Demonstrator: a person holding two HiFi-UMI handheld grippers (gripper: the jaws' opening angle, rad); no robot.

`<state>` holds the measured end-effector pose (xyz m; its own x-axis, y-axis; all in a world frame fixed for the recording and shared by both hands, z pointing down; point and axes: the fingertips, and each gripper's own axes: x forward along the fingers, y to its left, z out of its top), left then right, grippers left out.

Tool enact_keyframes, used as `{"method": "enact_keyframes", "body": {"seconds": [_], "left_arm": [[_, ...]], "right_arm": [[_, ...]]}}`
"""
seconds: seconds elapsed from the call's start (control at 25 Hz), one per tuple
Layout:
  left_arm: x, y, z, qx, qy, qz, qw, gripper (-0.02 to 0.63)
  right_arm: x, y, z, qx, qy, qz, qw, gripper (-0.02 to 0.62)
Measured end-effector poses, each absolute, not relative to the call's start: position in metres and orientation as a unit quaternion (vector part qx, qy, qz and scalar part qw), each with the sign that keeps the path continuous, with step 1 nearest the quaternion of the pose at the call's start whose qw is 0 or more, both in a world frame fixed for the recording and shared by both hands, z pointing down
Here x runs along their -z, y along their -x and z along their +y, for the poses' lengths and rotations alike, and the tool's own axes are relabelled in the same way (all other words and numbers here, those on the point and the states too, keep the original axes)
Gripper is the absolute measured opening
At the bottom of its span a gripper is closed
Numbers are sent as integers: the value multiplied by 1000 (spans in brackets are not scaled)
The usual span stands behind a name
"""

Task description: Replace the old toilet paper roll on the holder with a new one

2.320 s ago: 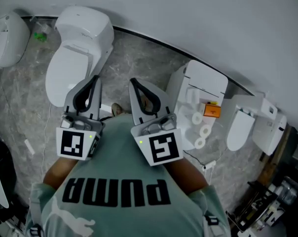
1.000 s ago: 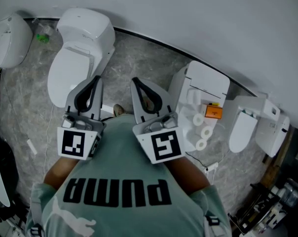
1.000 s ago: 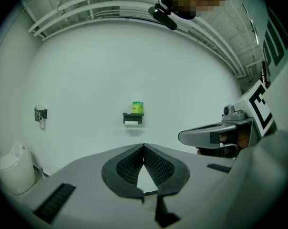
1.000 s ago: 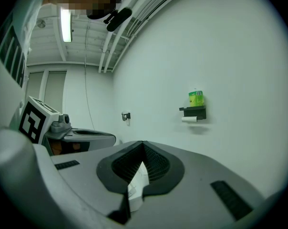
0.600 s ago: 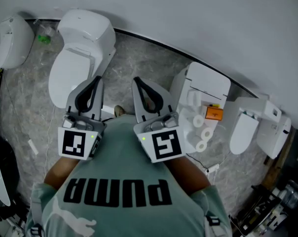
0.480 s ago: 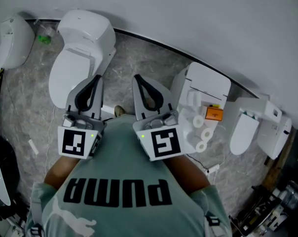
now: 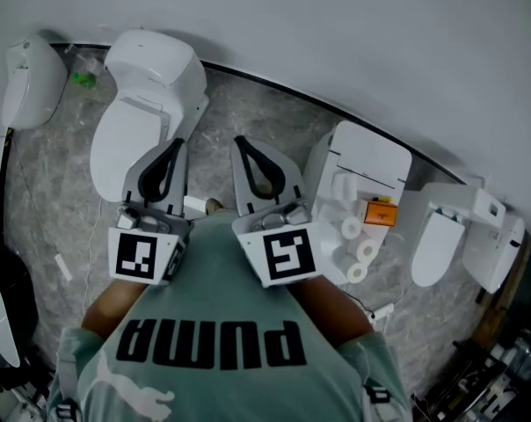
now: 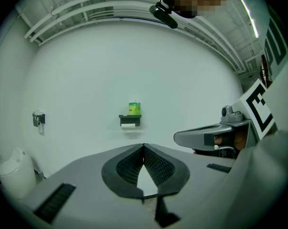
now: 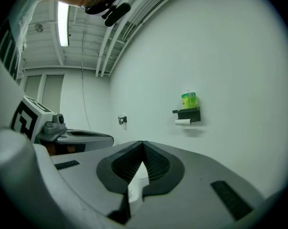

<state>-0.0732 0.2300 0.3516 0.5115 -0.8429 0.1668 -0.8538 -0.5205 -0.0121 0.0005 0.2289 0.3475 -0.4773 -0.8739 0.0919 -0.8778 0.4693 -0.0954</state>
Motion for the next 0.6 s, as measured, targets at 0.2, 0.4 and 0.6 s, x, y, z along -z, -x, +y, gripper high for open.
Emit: {"method": "enact_keyframes", "body": {"seconds": [0.2,0.4,0.6], "left_arm": [[-348,56,224,-73,-869,-488,34,3],[-345,36,218,-69,-869,-489,28,3],[-345,16,216,-72,-868,-490,25,3]], "right_arm": [[-345,-14,223,-57,-506,-861,19,5],[-342,-34,218,-54,-506,-861,10,5],[-343,-53,215,-53,-501,-864,7,5]]}}
